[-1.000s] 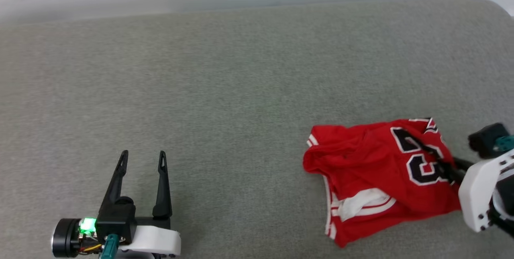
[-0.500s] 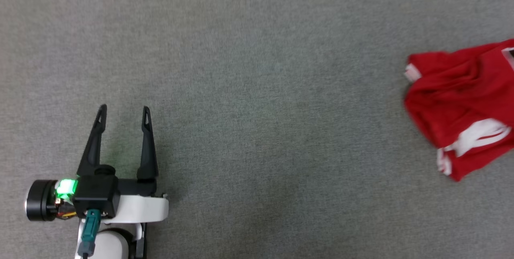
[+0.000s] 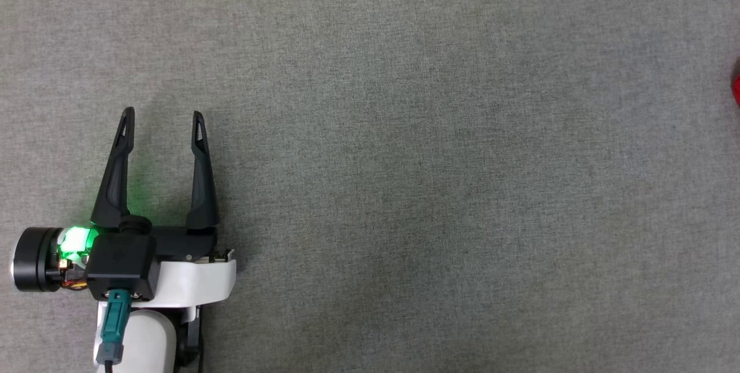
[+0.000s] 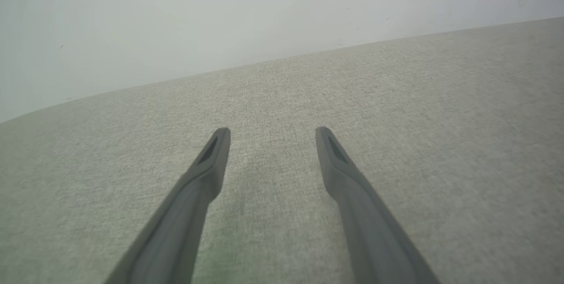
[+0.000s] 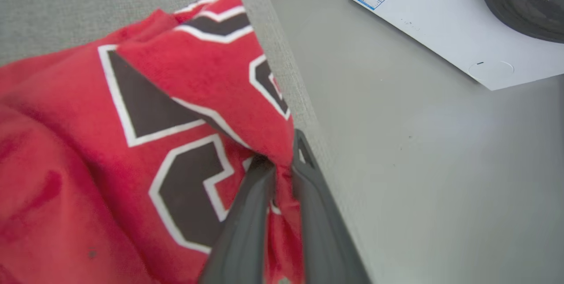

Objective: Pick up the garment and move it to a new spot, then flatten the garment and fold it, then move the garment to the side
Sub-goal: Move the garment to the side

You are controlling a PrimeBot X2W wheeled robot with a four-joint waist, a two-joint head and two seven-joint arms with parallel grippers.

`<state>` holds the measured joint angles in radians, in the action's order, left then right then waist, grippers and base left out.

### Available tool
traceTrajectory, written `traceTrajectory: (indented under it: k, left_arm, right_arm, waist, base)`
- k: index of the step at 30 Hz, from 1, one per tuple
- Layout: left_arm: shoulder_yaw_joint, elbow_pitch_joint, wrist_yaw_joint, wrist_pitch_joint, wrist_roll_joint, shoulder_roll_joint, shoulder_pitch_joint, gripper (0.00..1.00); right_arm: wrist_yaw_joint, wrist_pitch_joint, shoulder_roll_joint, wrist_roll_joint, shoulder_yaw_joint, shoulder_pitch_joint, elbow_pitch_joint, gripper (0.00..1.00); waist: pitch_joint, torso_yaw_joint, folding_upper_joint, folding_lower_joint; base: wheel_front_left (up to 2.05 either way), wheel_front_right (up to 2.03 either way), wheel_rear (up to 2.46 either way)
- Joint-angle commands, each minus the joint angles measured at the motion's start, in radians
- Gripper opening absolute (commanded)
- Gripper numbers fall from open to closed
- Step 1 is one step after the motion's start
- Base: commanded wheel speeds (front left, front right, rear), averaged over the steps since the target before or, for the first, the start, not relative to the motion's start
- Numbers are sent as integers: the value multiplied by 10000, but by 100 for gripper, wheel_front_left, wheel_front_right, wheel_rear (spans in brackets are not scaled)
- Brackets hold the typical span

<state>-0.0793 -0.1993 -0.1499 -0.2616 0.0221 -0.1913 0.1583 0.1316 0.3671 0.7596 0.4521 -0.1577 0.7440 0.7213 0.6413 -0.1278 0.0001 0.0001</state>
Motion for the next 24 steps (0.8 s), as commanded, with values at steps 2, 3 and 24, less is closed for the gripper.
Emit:
traceTrajectory:
  k: [2, 3, 24]
  left_arm:
    - [-23, 30, -74, -45, -17, -44, 52, 100]
    - [-31, 53, -95, -45, -41, -31, 32, 100]
    - [-116, 776, -248, -45, -522, 385, -1605, 100]
  right_arm:
    - [-20, 24, -148, -229, -150, 237, 249, 58]
    - [-20, -64, -183, -336, -207, 250, 329, 100]
    - [-17, -3633, -2642, -1788, -424, -3184, -6442, 100]
  waist:
    - [-124, 32, -1, -1]
    - [-197, 49, -1, -1]
    - [-3527, 797, -1, -1]
  base:
    - [0, 0, 0]
    - [0, 0, 0]
    - [0, 0, 0]
